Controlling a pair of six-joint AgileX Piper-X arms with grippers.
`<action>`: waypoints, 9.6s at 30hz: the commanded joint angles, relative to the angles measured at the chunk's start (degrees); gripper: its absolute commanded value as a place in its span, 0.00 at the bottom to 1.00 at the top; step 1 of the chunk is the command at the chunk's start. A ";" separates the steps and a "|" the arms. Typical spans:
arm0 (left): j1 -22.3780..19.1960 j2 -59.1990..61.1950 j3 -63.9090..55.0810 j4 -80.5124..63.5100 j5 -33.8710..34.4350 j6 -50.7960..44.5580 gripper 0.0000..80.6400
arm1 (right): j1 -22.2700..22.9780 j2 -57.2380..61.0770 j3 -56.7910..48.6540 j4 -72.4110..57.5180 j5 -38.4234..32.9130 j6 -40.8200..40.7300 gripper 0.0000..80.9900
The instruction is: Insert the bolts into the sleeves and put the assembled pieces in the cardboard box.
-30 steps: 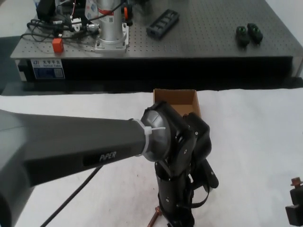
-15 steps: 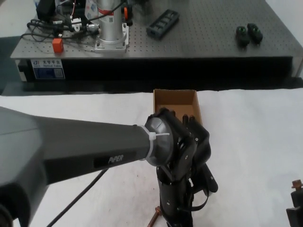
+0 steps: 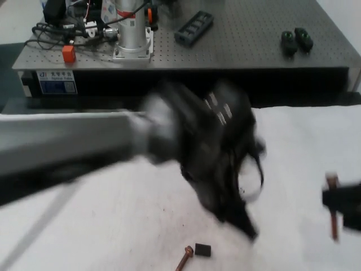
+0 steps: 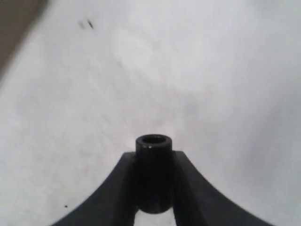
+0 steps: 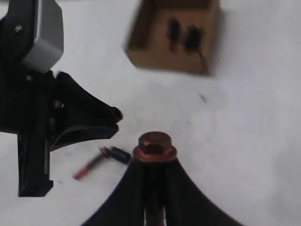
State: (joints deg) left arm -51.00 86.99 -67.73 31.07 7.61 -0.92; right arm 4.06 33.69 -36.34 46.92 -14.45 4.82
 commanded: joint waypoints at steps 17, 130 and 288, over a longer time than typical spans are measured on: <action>-0.35 -25.17 22.95 -32.29 20.26 -12.36 0.01 | 8.01 7.71 4.52 -61.48 -24.11 36.07 0.01; 26.75 12.38 -41.50 18.39 -6.96 -12.84 0.25 | 22.61 58.66 -24.93 5.58 10.82 -26.41 0.52; 4.99 -17.10 8.69 -26.50 17.45 -23.02 0.01 | 11.43 9.23 3.29 -42.45 -21.47 9.65 0.01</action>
State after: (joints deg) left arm -45.96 70.65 -58.73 5.65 23.58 -24.07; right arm 15.47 43.41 -32.33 7.12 -36.61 15.18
